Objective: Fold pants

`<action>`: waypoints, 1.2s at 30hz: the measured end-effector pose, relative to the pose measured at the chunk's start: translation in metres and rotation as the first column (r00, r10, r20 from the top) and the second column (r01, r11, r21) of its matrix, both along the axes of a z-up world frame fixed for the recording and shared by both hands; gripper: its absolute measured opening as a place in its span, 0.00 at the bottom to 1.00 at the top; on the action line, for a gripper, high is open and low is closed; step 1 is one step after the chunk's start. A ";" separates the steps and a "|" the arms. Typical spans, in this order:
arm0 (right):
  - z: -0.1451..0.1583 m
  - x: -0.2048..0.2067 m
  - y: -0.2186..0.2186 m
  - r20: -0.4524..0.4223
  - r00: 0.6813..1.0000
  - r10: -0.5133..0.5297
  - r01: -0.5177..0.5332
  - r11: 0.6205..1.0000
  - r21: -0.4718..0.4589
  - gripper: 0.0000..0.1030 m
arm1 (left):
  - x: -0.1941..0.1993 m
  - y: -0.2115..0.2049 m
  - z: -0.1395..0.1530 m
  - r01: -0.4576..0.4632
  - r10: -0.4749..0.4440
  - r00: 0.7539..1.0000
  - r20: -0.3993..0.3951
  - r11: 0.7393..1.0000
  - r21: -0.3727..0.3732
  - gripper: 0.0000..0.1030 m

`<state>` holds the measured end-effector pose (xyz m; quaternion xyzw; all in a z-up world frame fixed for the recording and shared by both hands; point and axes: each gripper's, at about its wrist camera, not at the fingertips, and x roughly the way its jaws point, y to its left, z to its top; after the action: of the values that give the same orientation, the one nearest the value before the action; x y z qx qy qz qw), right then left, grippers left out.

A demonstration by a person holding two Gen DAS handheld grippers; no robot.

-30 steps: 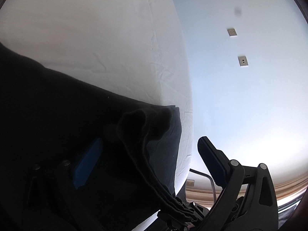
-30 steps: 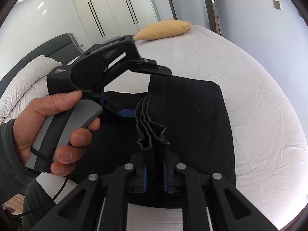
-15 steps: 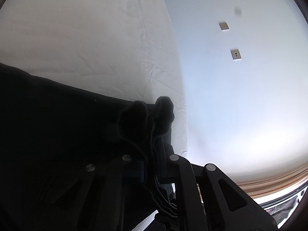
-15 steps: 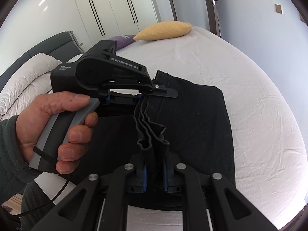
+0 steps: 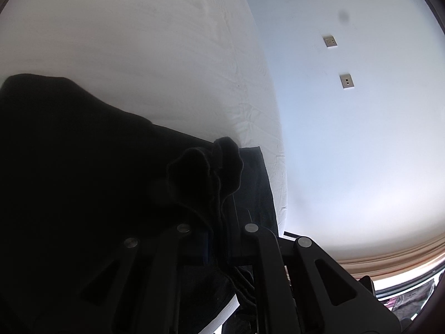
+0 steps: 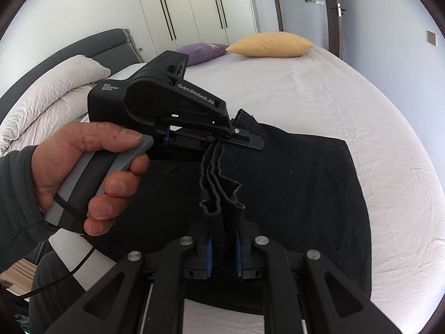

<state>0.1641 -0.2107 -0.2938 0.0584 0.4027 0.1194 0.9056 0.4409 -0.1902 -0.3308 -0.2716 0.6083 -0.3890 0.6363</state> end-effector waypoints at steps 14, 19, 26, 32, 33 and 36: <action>-0.012 0.030 0.070 -0.040 0.992 0.123 -0.123 0.992 0.007 0.12 | 0.041 0.070 0.000 -0.048 0.048 0.999 -0.005 0.997 0.068 0.06; -0.016 0.039 0.087 -0.055 0.986 0.155 -0.155 0.988 -0.001 0.12 | 0.050 0.073 -0.003 -0.058 0.058 0.998 -0.003 0.995 0.087 0.06; -0.022 0.045 0.088 -0.076 0.983 0.168 -0.169 0.986 -0.009 0.12 | 0.048 0.071 0.001 -0.054 0.054 0.999 0.001 0.994 0.096 0.06; -0.025 0.050 0.098 -0.079 0.981 0.178 -0.179 0.984 -0.011 0.13 | 0.036 0.100 -0.002 -0.053 0.054 0.999 -0.001 0.993 0.105 0.06; -0.027 0.049 0.100 -0.080 0.980 0.181 -0.183 0.983 -0.014 0.13 | 0.033 0.118 -0.017 -0.052 0.052 0.999 -0.004 0.993 0.107 0.07; -0.037 0.053 0.107 -0.117 0.973 0.201 -0.205 0.978 -0.028 0.20 | 0.028 0.119 -0.020 -0.058 0.062 0.998 -0.030 0.992 0.109 0.10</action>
<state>0.2167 -0.1038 -0.3310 0.0055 0.4600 0.1997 0.8652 0.4688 -0.0712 -0.3509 -0.2611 0.6306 -0.3316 0.6513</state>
